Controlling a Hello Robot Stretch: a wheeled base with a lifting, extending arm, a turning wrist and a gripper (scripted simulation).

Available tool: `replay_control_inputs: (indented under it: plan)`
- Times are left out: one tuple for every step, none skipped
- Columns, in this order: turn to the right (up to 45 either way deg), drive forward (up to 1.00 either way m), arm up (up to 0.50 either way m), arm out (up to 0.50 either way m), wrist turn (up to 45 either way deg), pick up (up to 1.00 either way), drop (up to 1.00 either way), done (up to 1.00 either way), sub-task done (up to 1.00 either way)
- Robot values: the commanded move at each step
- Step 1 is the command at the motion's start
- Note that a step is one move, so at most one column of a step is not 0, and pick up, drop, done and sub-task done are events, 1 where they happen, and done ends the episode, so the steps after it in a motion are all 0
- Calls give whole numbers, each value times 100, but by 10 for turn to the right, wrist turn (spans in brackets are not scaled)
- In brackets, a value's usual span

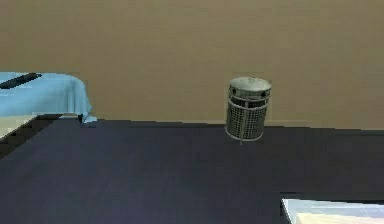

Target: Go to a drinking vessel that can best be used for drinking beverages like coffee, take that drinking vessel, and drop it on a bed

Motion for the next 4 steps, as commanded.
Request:
replay_control_inputs:
  plan:
    - [0,0,0,0,450,0,0,0,0]
    - [0,0,0,0,330,0,0,0,0]
    - [0,0,-30,0,0,0,0,0,0]
    - [0,0,0,0,0,100,0,0,0]
